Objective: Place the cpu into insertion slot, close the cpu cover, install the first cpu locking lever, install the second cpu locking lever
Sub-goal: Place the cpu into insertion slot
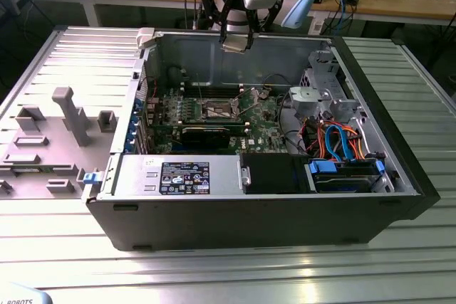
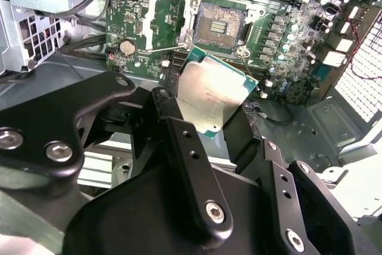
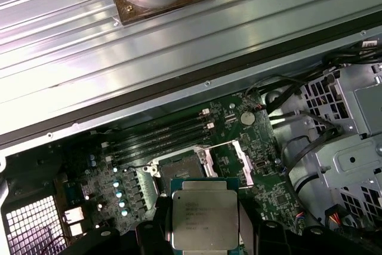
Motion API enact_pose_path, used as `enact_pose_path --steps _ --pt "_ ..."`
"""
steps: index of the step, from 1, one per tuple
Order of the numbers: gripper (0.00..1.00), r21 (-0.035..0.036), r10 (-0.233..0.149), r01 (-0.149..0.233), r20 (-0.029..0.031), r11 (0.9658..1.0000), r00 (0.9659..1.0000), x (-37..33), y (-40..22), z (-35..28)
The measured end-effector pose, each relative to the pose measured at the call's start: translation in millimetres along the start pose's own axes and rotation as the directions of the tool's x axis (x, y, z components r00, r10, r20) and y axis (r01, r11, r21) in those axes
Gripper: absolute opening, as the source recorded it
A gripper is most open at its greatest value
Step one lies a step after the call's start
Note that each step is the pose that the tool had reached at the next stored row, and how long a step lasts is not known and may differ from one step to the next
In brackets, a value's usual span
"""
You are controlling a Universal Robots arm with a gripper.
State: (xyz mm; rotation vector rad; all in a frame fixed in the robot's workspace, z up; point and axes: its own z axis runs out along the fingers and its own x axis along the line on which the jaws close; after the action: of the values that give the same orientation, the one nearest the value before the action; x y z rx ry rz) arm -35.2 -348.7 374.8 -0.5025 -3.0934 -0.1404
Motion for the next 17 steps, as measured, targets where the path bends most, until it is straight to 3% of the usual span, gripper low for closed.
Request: enact_pose_path --steps 6,17 --pt "0.54 -0.0004 0.023 -0.023 0.0021 0.9997 0.9997 0.1 -0.1 0.2" --pt "0.54 -0.0006 0.029 -0.029 0.0027 0.9996 0.9996 0.1 -0.1 0.2"
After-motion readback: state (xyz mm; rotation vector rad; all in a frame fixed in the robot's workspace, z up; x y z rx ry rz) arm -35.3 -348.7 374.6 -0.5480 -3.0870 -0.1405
